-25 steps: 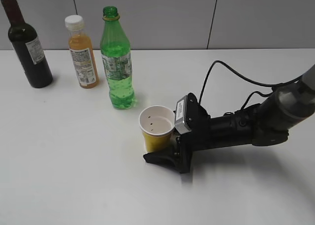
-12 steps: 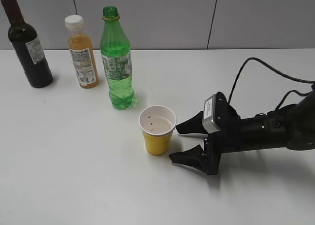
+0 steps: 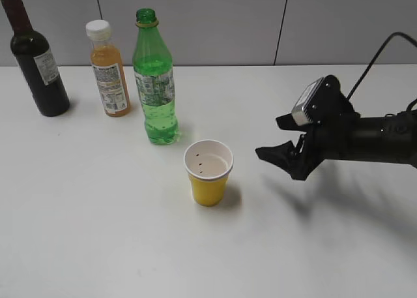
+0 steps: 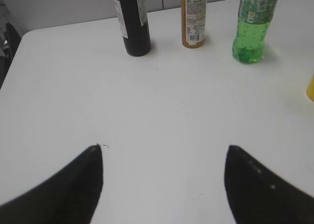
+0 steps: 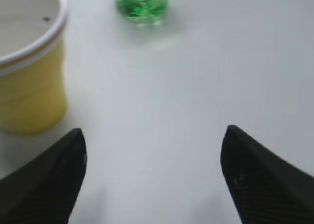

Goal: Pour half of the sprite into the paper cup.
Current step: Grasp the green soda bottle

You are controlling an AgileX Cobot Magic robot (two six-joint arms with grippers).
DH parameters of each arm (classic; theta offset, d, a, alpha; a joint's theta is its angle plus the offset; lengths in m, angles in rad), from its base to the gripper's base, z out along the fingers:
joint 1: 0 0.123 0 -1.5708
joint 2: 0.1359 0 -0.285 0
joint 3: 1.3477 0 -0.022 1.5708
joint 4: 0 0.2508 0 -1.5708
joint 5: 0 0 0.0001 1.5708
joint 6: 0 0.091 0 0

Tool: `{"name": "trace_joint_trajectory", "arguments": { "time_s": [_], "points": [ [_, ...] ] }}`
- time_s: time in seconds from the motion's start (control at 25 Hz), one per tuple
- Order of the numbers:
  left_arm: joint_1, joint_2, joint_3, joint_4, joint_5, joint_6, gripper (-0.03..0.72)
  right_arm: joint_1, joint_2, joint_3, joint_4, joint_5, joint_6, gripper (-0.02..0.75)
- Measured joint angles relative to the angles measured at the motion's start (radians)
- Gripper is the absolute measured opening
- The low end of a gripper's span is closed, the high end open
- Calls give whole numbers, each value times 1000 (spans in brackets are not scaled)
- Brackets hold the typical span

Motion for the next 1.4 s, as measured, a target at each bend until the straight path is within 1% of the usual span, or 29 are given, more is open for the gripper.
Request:
{"name": "trace_joint_trajectory", "arguments": {
  "time_s": [0.16, 0.28, 0.32, 0.4, 0.44, 0.52, 0.6, 0.72, 0.8, 0.88, 1.0, 1.24, 1.4],
  "points": [
    [0, 0, 0, 0, 0, 0, 587, -4, -58, -22, 158, 138, -1, 636],
    [0, 0, 0, 0, 0, 0, 587, -4, -92, -76, 286, 317, -1, 633],
    [0, 0, 0, 0, 0, 0, 587, -4, -102, -105, 345, 380, 2, 631],
    [0, 0, 0, 0, 0, 0, 587, -4, -113, -174, 459, 570, 7, 629],
    [0, 0, 0, 0, 0, 0, 587, -4, -114, -220, 498, 662, 8, 626],
    [0, 0, 0, 0, 0, 0, 587, -6, -115, -307, 549, 875, 8, 623],
    [0, 0, 0, 0, 0, 0, 587, -6, -115, -392, 585, 1025, -9, 622],
    [0, 0, 0, 0, 0, 0, 587, -7, -119, -504, 707, 1198, -128, 612],
    [0, 0, 0, 0, 0, 0, 587, -7, -120, -568, 824, 1306, -221, 602],
    [0, 0, 0, 0, 0, 0, 587, -7, -120, -635, 908, 1416, -276, 599],
    [0, 0, 0, 0, 0, 0, 587, -10, -120, -730, 958, 1587, -304, 596],
    [0, 0, 0, 0, 0, 0, 587, -45, -122, -864, 971, 1907, -337, 594],
    [0, 0, 0, 0, 0, 0, 587, -68, -155, -868, 982, 1962, -348, 594]
  ]
}}
